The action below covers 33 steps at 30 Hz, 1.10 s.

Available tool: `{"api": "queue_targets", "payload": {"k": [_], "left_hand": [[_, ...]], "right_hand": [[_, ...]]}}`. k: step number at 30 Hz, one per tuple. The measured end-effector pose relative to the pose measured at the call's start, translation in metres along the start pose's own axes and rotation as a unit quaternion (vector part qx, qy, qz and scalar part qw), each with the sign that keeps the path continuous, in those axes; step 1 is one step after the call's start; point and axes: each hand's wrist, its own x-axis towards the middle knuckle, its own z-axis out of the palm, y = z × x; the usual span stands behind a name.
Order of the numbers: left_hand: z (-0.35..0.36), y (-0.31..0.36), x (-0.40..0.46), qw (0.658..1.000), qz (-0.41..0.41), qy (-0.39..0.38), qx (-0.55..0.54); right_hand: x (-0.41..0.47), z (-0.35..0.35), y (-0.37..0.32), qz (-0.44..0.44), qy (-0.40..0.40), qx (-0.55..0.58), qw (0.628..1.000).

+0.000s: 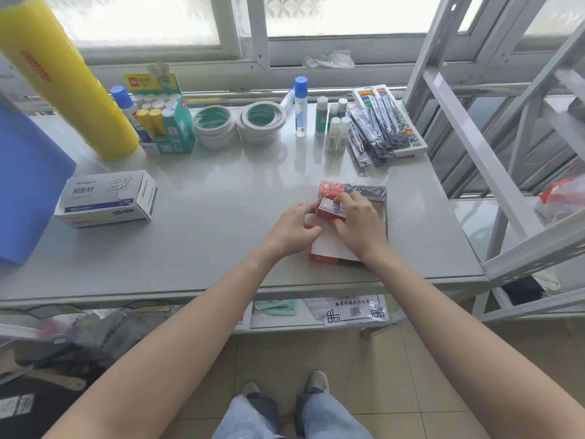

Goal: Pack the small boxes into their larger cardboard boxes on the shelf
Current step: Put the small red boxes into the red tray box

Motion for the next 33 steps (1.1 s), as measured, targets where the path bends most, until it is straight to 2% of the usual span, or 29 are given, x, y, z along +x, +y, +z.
{"api": "queue_targets", "payload": {"k": [5, 13, 20, 28, 33], "left_hand": [[-0.002, -0.002, -0.001, 1.000, 0.001, -0.008, -0.005], [-0.003, -0.005, -0.001, 1.000, -0.010, -0.019, -0.012], [-0.006, -0.006, -0.002, 1.000, -0.013, -0.009, 0.004], [-0.006, -0.010, -0.004, 1.000, -0.017, 0.002, 0.002], [-0.006, -0.009, -0.005, 0.999, -0.010, 0.026, 0.016]], "right_hand": [[-0.001, 0.005, -0.004, -0.023, 0.058, -0.031, 0.998], [0.004, 0.000, 0.001, 0.030, 0.049, -0.137, 0.989], [0.005, 0.003, 0.003, -0.026, 0.036, -0.001, 0.999], [0.004, 0.006, -0.001, -0.025, 0.043, -0.032, 0.998], [0.009, 0.006, -0.002, -0.039, 0.017, -0.029, 0.999]]}}
